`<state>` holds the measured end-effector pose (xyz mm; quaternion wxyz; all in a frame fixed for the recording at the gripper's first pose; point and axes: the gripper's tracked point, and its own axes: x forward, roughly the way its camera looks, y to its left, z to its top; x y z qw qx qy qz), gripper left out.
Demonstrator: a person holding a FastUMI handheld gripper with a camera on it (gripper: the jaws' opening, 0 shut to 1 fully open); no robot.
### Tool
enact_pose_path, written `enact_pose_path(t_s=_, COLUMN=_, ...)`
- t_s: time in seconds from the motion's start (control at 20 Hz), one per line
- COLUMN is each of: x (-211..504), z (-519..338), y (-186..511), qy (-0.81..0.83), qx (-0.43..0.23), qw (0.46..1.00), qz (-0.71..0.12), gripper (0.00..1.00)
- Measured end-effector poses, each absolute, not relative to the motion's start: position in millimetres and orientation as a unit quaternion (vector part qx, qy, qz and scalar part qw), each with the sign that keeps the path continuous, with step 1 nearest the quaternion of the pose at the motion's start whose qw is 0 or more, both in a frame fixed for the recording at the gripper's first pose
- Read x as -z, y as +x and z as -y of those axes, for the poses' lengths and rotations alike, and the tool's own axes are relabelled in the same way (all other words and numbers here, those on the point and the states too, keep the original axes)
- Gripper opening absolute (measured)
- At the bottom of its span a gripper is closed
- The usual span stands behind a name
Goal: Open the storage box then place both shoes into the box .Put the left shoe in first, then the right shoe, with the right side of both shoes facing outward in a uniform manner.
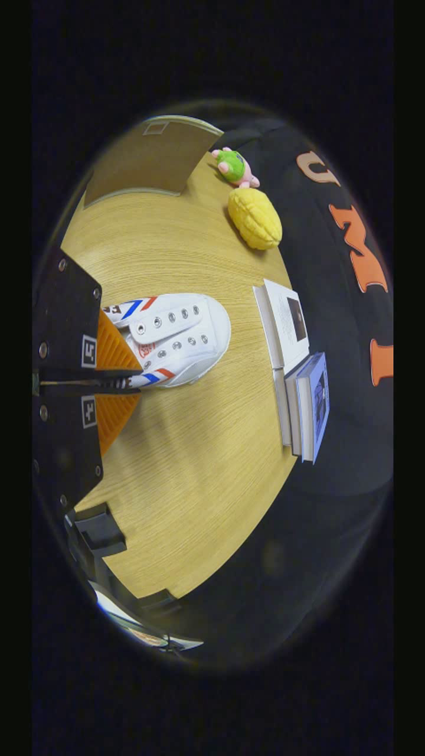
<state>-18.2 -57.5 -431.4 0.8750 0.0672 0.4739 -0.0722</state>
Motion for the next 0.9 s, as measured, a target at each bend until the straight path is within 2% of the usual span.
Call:
enact_pose_path(t_s=0.45, x=360.3, z=-12.1, y=-7.4, qy=0.145, qx=0.080, qw=0.881, qz=-0.443, gripper=0.00)
enact_pose_path(t_s=0.9, x=259.4, z=-143.9, y=4.2, qy=0.170, qx=0.004, qw=0.914, qz=-0.368, gripper=0.00)
